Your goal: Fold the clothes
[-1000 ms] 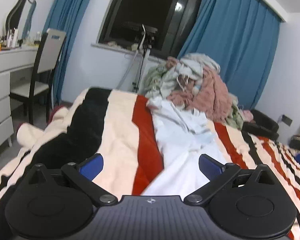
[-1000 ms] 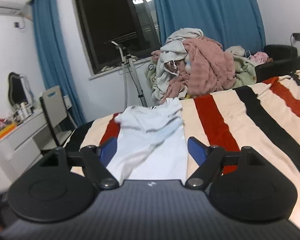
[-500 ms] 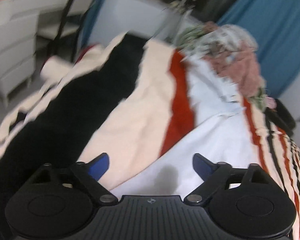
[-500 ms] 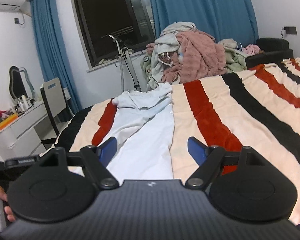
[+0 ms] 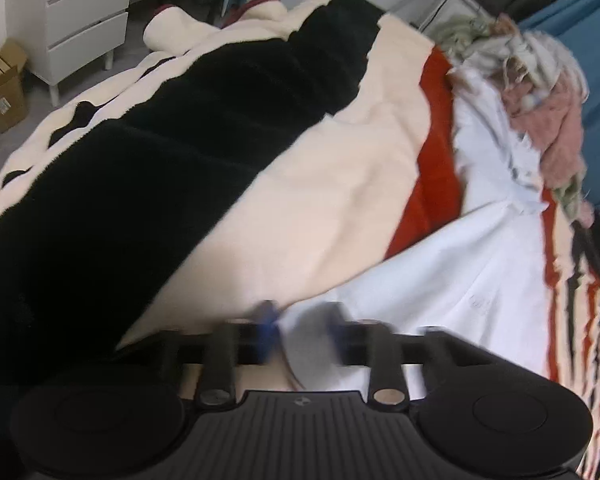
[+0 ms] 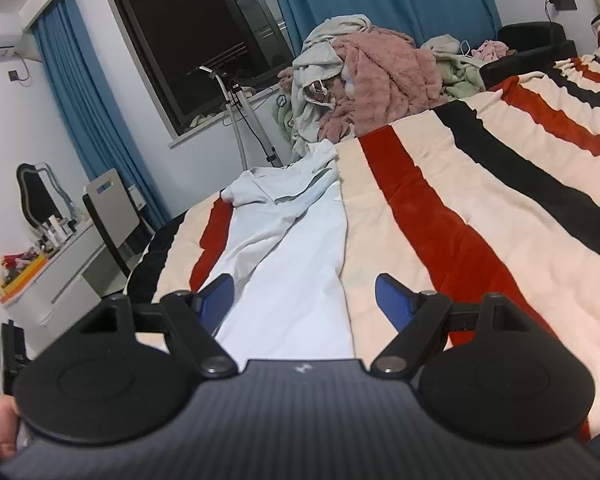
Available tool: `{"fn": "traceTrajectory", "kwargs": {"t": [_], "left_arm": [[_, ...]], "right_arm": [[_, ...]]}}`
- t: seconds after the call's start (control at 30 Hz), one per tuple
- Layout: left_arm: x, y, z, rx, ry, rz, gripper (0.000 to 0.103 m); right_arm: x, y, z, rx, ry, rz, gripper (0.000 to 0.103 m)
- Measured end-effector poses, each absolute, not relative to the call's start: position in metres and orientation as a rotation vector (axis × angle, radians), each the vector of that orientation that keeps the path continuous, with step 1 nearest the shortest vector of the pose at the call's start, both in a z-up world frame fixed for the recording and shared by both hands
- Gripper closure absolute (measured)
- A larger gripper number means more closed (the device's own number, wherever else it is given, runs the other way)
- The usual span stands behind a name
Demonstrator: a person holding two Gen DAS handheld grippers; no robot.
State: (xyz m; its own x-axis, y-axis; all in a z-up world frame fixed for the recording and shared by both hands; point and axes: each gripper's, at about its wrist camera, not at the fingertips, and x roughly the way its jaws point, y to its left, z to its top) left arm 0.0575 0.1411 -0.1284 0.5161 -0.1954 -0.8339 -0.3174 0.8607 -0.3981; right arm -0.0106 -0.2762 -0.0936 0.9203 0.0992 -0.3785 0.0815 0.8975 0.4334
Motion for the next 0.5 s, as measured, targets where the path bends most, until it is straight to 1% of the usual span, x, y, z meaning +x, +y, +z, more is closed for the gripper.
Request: {"fn": "traceTrajectory", "kwargs": {"t": [0.07,0.13,0.2,0.3,0.37,0.43,0.5], "left_arm": [[0.053,0.134,-0.12,-0.5,1.033,0.059,0.097],[0.04,0.118,-0.102,-0.403,0.974,0.012,0.098],[0.019,0.098,-0.079,-0.287,0.874,-0.058,0.098],[-0.027,0.052,-0.043,-0.08,0.662,-0.223,0.098],[-0.056,0.019,-0.028,0.023,0.58,-0.354,0.098],[-0.077,-0.012,-0.024,0.093,0.552,-0.482,0.098],[-0.084,-0.039,-0.031,0.133,0.581,-0.565,0.098]], "right_arm": [[-0.012,-0.278,-0.093,0.467,0.396,0.006,0.024],[-0.014,-0.28,-0.092,0.474,0.387,0.003,0.024],[-0.016,-0.282,-0.091,0.482,0.378,0.0,0.024],[-0.019,-0.285,-0.09,0.491,0.363,-0.004,0.024],[-0.021,-0.293,-0.084,0.493,0.342,-0.001,0.024],[-0.025,-0.303,-0.077,0.498,0.316,-0.004,0.024],[-0.03,-0.317,-0.071,0.519,0.28,-0.025,0.023]]}}
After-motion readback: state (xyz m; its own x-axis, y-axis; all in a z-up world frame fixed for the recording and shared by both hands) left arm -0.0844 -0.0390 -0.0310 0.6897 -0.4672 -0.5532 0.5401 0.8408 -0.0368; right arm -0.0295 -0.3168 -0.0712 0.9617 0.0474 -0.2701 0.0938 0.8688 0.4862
